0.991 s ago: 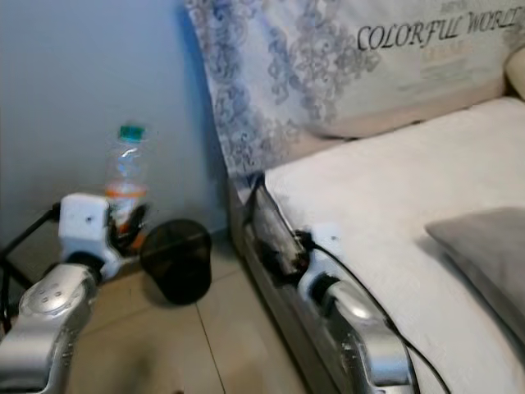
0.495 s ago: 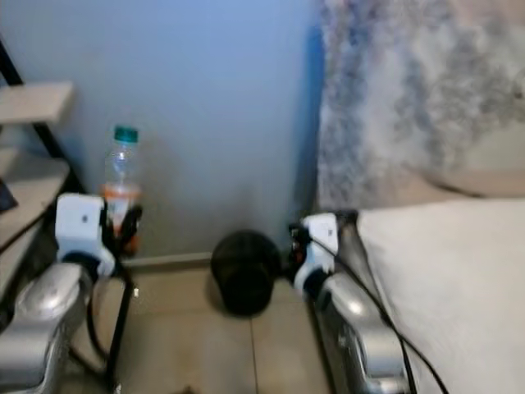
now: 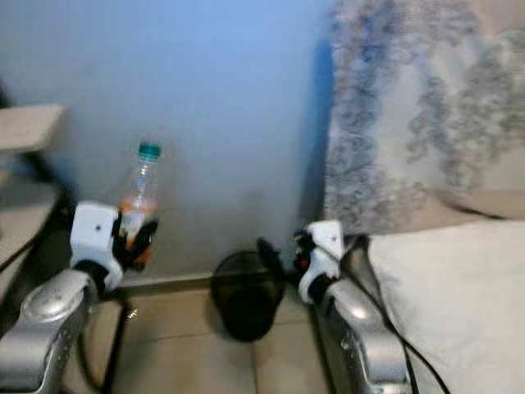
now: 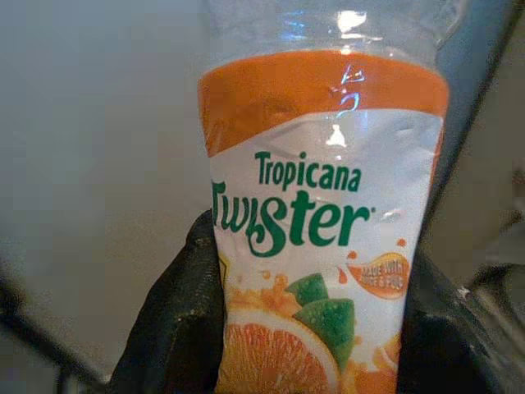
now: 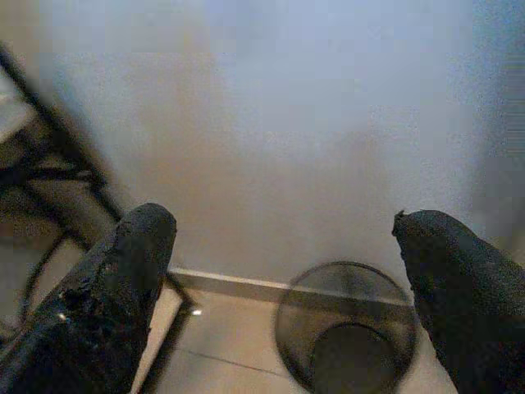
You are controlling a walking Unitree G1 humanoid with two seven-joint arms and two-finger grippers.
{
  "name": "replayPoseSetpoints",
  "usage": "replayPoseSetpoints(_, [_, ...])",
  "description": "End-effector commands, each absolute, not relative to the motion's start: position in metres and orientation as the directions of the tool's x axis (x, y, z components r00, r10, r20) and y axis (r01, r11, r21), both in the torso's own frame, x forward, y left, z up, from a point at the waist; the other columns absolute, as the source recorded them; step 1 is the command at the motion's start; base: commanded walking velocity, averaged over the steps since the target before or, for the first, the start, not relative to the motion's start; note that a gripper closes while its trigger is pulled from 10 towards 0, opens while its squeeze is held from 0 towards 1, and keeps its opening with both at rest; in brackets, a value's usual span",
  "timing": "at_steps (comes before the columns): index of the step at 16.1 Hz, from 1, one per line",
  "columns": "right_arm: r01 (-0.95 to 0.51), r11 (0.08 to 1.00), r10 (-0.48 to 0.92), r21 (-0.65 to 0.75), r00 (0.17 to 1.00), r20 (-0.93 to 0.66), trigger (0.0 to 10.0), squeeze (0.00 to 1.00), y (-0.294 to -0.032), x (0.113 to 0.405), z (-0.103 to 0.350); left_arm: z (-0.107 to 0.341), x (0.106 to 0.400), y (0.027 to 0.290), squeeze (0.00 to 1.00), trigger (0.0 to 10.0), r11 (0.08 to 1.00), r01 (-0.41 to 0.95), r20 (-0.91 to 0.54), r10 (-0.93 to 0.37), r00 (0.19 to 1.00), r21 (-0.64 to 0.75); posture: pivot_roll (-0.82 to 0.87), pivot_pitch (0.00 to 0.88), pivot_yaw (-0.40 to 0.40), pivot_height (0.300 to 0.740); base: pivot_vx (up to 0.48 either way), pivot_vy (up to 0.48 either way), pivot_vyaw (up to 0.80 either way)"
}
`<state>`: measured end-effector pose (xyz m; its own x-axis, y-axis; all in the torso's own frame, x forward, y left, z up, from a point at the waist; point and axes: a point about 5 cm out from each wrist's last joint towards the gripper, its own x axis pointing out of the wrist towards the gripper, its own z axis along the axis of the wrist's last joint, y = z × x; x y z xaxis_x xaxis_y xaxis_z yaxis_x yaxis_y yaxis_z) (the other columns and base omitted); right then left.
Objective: Clean up the room
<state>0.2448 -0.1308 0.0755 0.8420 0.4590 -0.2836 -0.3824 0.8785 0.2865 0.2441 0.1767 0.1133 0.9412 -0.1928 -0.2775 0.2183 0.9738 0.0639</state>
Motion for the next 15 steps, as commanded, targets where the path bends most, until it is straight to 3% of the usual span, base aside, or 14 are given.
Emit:
replayPoseSetpoints(1, [-0.353, 0.901, 0.417, 0.252, 0.864, -0.282, 10.0, 0.00, -0.1444, 0.2465, 0.0793, 0.1179, 0.2473, 0.1659, 0.00, 10.0, 0.963, 0.264, -0.257, -0.243, 0.935, 0.051, 0.04, 0.000, 0.016, 0.740, 0.334, 0.000, 0.00])
replayPoseSetpoints(10, [-0.351, 0.903, 0.414, 0.246, 0.863, -0.288, 10.0, 0.00, -0.1458, 0.2464, 0.0783, 0.1135, 0.2450, 0.1660, 0.00, 10.0, 0.950, 0.308, -0.288, -0.280, 0.916, 0.057, 0.04, 0.000, 0.016, 0.740, 0.335, 0.000, 0.00])
replayPoseSetpoints(13, [-0.356, 0.900, 0.421, 0.252, 0.861, -0.287, 10.0, 0.00, -0.1451, 0.2463, 0.0785, 0.1122, 0.2437, 0.1656, 0.00, 10.0, 0.945, 0.322, -0.298, -0.291, 0.909, 0.059, 0.04, 0.000, 0.017, 0.740, 0.337, 0.000, -0.80])
replayPoseSetpoints(15, [-0.361, 0.899, 0.424, 0.248, 0.860, -0.283, 10.0, 0.00, -0.1454, 0.2458, 0.0788, 0.1114, 0.2430, 0.1654, 0.00, 10.0, 0.941, 0.332, -0.303, -0.300, 0.905, 0.062, 0.04, 0.000, 0.019, 0.740, 0.330, 0.000, 0.00])
